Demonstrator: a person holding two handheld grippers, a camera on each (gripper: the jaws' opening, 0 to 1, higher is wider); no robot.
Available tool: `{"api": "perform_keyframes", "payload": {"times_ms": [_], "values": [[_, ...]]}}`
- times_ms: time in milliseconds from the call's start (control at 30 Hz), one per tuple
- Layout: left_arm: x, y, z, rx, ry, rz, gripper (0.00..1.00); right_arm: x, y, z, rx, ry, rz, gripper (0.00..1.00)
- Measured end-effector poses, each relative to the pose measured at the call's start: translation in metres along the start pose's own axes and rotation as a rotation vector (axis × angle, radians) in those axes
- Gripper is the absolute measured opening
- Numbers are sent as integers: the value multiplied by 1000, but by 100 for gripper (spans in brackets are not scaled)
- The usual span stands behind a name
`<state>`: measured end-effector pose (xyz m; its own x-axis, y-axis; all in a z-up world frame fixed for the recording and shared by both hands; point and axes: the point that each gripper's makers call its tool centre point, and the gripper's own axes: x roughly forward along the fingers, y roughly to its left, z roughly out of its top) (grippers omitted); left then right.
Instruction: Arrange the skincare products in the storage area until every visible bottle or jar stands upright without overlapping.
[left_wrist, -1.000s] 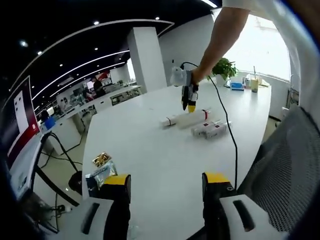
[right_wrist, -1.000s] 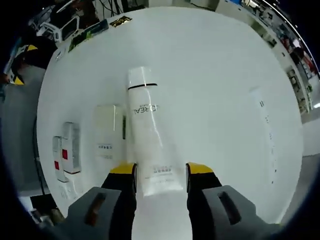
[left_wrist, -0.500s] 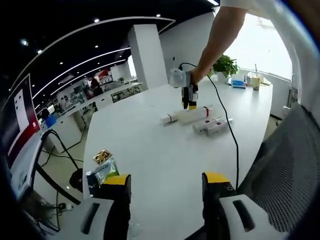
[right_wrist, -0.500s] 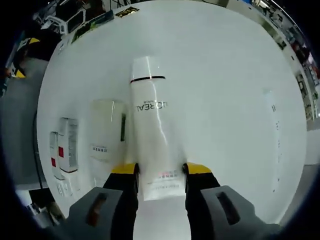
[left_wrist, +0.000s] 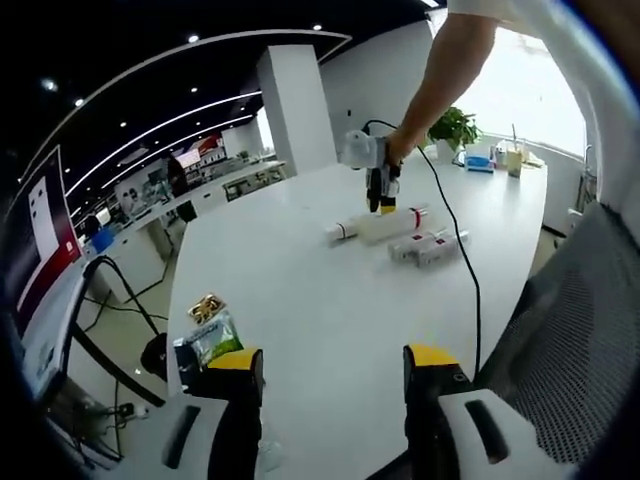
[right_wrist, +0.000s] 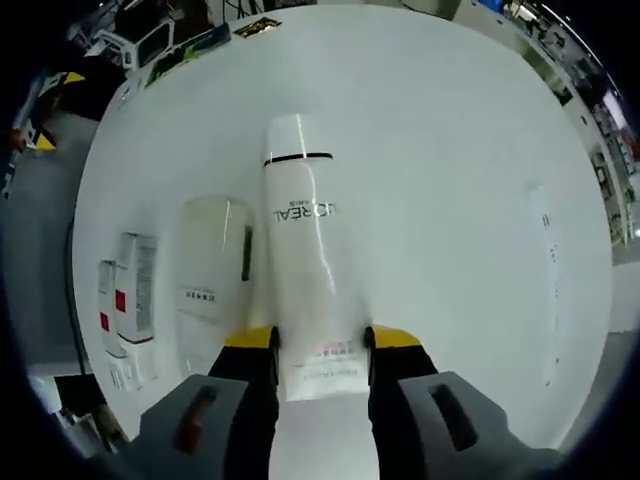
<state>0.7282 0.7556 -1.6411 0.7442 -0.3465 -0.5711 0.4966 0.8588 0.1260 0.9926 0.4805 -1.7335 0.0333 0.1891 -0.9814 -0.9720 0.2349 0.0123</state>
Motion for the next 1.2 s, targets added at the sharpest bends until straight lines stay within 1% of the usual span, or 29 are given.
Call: {"api": "perform_keyframes", "payload": {"times_ms": [100, 133, 233, 300, 433, 567, 600, 633, 700, 833, 867, 900, 933, 1000, 1067, 1100, 1133, 1167, 1200], "values": [[0, 1, -1, 1, 6, 6, 58, -1, 3, 2, -31, -2, 5, 29], [0, 3, -1, -8, 7, 10, 58, 1, -3, 2, -46, -4, 5, 29], [0, 3, -3, -6, 13, 12, 58, -2, -4, 8, -74, -12, -23, 27], [1, 3, -6, -1, 28, 14, 58, -5, -4, 10, -74, -14, -24, 26], [0, 5, -5, -2, 25, 22, 58, -13, -2, 14, -97, -17, -26, 25], [1, 6, -7, 1, 35, 24, 58, -16, -9, 18, -116, -19, -36, 26], [1, 6, -8, 4, 41, 24, 58, -15, -9, 18, -105, -20, -25, 27], [2, 6, -8, 5, 43, 24, 58, -12, -2, 18, -79, -20, 23, 28], [2, 5, -9, 7, 45, 23, 58, -7, 0, 18, -104, -13, 13, 29], [0, 7, -5, 11, 27, 30, 58, 2, -2, 14, -106, -10, 45, 30], [0, 7, -4, 12, 24, 34, 58, 3, -3, 14, -113, -8, 41, 30], [0, 7, -4, 11, 24, 33, 58, 3, -5, 14, -139, -4, 23, 31], [0, 6, -4, 10, 23, 31, 58, 4, -1, 14, -154, 5, 19, 31], [0, 6, -5, 17, 26, 27, 58, 2, 3, 15, -128, 6, 27, 32], [0, 5, -5, 18, 31, 27, 58, 3, 1, 17, -149, -9, 24, 32], [0, 6, -6, 20, 35, 30, 58, 3, 2, 19, -188, -21, 28, 33], [1, 6, -7, 19, 38, 30, 58, 3, 2, 19, -191, -19, 29, 33], [1, 6, -7, 17, 41, 28, 58, 3, 3, 21, -215, -19, 49, 33], [1, 5, -7, 18, 40, 27, 58, 3, 2, 23, -212, -33, 40, 35]]}}
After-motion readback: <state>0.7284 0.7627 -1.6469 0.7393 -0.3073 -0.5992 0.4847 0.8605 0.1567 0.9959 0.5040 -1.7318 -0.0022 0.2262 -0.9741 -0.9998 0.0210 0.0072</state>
